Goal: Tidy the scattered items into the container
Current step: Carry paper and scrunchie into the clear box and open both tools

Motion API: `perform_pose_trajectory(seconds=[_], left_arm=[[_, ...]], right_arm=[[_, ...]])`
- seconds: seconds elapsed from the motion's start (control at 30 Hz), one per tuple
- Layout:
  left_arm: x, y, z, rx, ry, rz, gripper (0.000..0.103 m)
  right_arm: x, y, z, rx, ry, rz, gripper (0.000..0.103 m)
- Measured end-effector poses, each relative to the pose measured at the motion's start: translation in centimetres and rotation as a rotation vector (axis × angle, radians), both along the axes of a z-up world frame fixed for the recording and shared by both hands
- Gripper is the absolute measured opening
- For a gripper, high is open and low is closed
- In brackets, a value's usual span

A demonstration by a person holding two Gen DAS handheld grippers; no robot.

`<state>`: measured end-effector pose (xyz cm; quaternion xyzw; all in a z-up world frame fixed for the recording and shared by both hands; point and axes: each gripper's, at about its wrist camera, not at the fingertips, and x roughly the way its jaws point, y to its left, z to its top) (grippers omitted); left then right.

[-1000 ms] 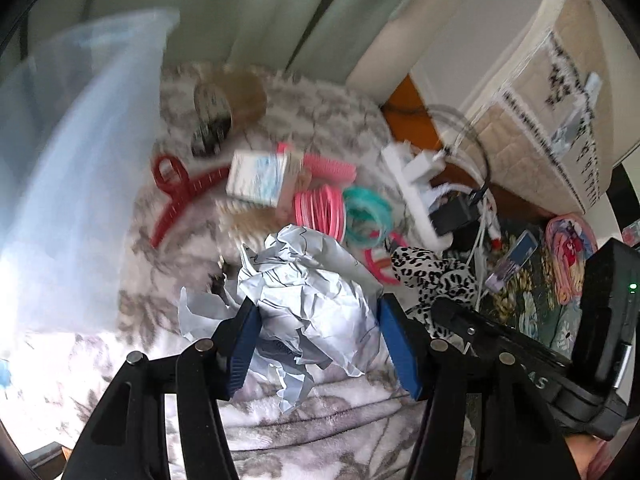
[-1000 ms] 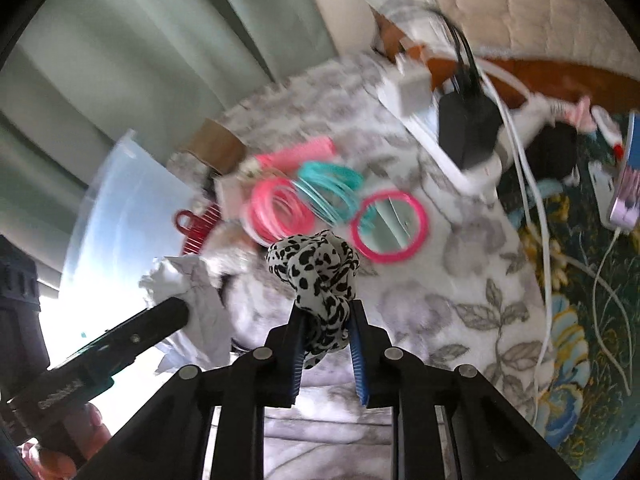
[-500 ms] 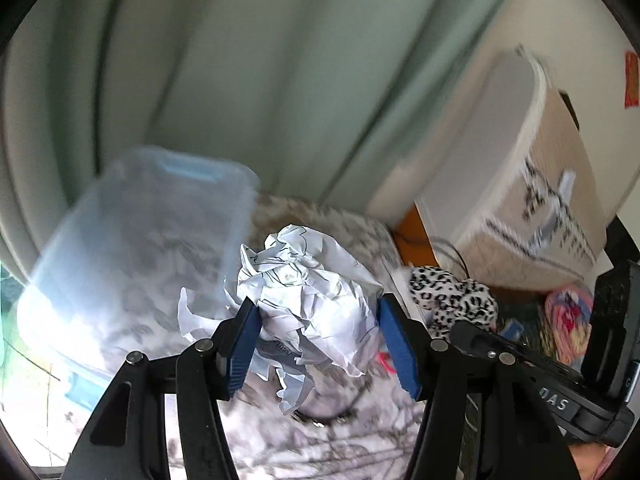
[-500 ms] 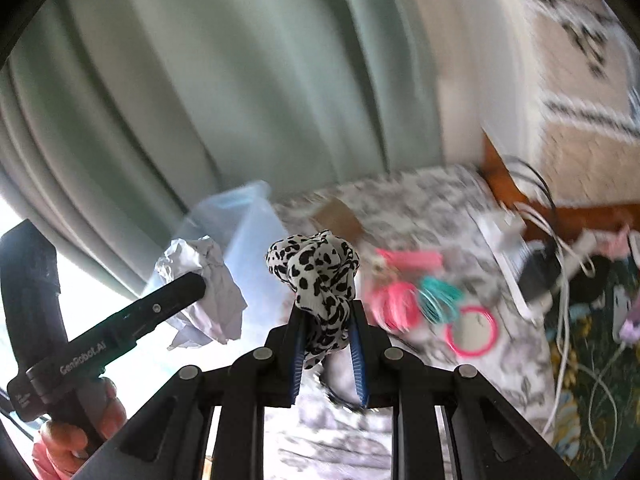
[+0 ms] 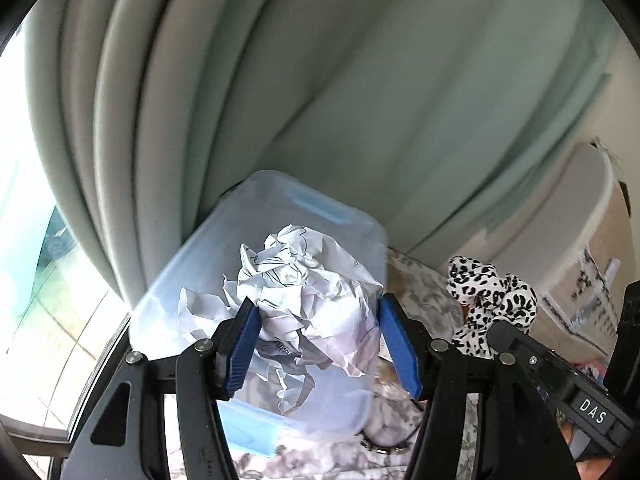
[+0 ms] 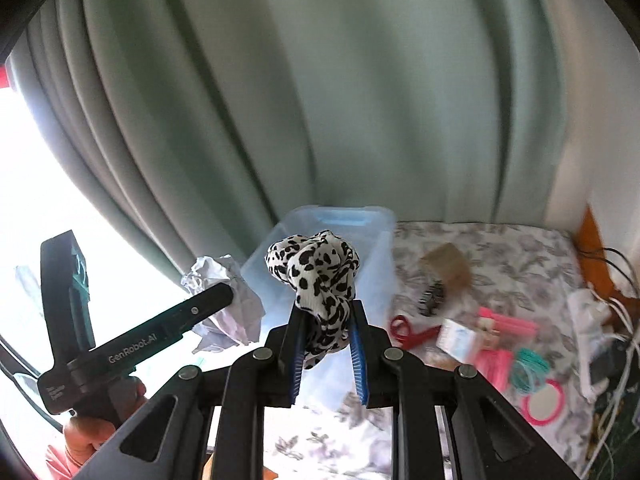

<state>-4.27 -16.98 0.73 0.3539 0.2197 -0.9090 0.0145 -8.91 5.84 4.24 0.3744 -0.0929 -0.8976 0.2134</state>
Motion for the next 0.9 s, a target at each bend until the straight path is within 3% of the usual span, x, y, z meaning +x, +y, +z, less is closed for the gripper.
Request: perform_pose_trajectory(seconds=[0.4, 0.8, 0.9], left_arm=[[-1.3, -4.5, -2.9, 0.042, -0.080, 0.075, 0.061], [-2.4, -5.4, -5.2, 0.040, -0.170, 0.068, 0.062], [-1.1, -4.0, -5.4, 0.038, -0.176, 0.068, 0.062]], right_arm=[[-2.5, -5.3, -3.0, 0.022, -0.096, 0.063, 0.022], [-3.6, -6.8, -5.8, 0.083, -0.187, 0.079, 0.025], [-3.8, -6.8, -6.3, 0.087, -0.197, 0.081, 0.025]])
